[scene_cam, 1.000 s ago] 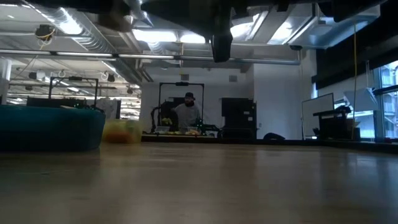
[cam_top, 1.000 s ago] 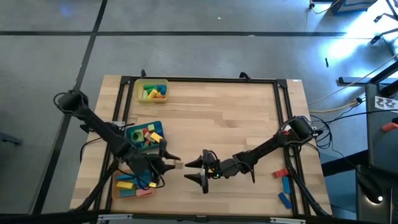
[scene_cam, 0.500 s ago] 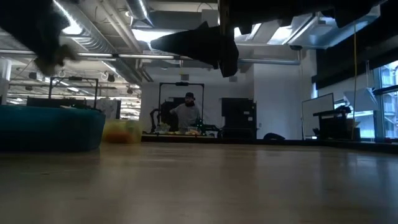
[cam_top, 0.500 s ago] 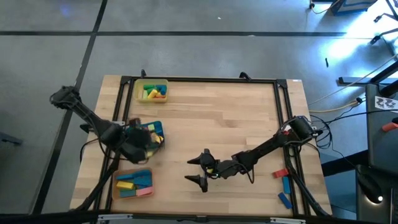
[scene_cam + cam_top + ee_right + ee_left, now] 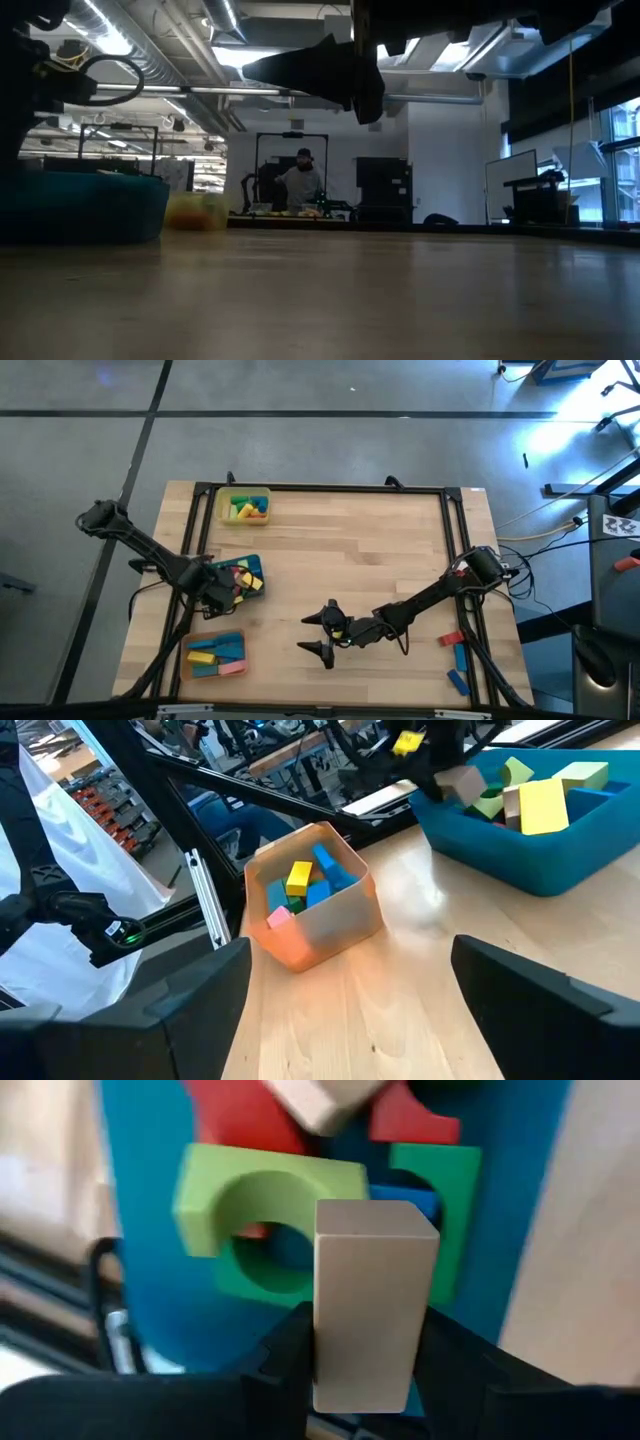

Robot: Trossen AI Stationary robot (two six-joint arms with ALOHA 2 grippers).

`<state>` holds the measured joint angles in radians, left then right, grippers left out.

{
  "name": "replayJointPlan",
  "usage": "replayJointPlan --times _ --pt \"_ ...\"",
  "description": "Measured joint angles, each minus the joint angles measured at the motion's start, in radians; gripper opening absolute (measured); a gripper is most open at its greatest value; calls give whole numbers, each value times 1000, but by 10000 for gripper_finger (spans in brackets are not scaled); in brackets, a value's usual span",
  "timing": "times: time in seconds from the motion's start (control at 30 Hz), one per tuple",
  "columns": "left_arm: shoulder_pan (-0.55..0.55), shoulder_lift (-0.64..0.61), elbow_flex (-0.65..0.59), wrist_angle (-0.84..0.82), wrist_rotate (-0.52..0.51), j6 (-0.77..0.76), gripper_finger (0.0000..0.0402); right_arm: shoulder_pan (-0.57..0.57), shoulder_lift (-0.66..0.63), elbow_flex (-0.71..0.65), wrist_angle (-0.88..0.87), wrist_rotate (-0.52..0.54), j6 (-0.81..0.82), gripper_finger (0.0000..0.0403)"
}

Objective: Sort blocks by size
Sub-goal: Put the brown arch block into the blue bin, then put the red arch block into the blue bin

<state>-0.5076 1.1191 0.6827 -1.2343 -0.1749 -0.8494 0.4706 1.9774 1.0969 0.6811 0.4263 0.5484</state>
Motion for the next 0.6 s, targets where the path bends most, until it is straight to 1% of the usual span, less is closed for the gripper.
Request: replayJointPlan --times 0.07,0.17,0.4,0.53,0.6 --pt "0 0 -6 18 19 17 121 0 0 0 0 0 0 342" --pt "0 0 -6 21 20 19 129 0 0 0 -2 0 0 342" --pt "7 0 -1 39 32 54 185 0 -1 0 -2 0 0 342" --pt "19 -3 60 11 39 81 211 0 -1 0 -2 0 0 342" --pt "17 -12 107 6 18 101 217 0 -1 0 -2 0 0 342"
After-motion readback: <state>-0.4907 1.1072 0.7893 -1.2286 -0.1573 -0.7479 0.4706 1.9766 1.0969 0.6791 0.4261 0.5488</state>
